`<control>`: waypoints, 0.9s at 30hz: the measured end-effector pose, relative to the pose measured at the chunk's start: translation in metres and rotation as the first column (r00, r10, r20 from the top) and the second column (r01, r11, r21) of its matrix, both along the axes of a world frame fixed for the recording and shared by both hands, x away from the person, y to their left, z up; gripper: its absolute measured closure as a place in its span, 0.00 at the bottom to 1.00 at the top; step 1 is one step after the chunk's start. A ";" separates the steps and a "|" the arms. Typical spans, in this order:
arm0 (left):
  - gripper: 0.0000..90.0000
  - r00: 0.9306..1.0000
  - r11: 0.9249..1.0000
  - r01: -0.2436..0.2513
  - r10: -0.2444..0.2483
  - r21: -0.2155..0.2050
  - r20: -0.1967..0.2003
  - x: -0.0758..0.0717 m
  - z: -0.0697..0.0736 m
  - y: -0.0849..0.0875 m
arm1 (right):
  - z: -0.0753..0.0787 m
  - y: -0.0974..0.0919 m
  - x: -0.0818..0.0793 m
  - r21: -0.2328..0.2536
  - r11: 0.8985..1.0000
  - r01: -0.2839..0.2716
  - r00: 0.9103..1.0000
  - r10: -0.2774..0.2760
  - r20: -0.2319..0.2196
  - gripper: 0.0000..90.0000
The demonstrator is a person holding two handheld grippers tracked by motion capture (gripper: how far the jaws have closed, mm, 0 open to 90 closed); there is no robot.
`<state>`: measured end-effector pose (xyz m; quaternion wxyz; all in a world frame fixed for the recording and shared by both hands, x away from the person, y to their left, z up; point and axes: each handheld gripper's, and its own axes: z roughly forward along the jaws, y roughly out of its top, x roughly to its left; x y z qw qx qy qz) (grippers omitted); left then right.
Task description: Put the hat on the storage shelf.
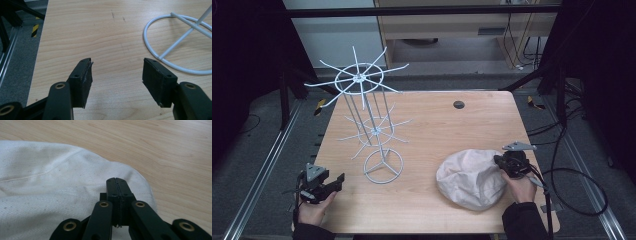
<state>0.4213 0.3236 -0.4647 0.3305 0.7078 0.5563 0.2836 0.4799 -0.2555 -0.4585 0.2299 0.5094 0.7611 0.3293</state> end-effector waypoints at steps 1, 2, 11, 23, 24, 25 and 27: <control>0.45 1.000 1.000 -0.002 0.002 0.000 0.000 0.000 0.000 0.000 | 0.000 -0.001 -0.002 0.002 1.000 0.006 1.000 -0.006 -0.001 1.00; 0.45 1.000 1.000 -0.003 0.003 0.001 -0.001 0.000 0.000 0.000 | 0.000 -0.003 -0.004 0.003 1.000 0.012 1.000 -0.012 -0.001 1.00; 0.46 1.000 1.000 0.002 -0.002 -0.007 0.002 -0.001 0.000 0.000 | 0.017 -0.009 -0.029 0.093 0.994 -0.051 0.993 0.041 0.108 1.00; 0.47 1.000 1.000 0.016 -0.016 -0.004 0.008 -0.003 0.002 -0.003 | 0.012 0.012 -0.088 0.114 0.960 -0.255 0.966 0.247 0.080 1.00; 0.47 1.000 1.000 0.017 -0.017 -0.003 0.008 -0.003 0.002 -0.003 | 0.012 0.012 -0.088 0.114 0.960 -0.255 0.966 0.247 0.080 1.00; 0.47 1.000 1.000 0.017 -0.017 -0.001 0.008 -0.003 0.002 -0.003 | 0.009 0.012 -0.093 0.124 0.954 -0.272 0.962 0.265 0.067 1.00; 0.47 1.000 1.000 0.018 -0.018 -0.001 0.007 -0.003 0.002 -0.004 | 0.006 0.014 -0.098 0.131 0.946 -0.295 0.955 0.290 0.054 1.00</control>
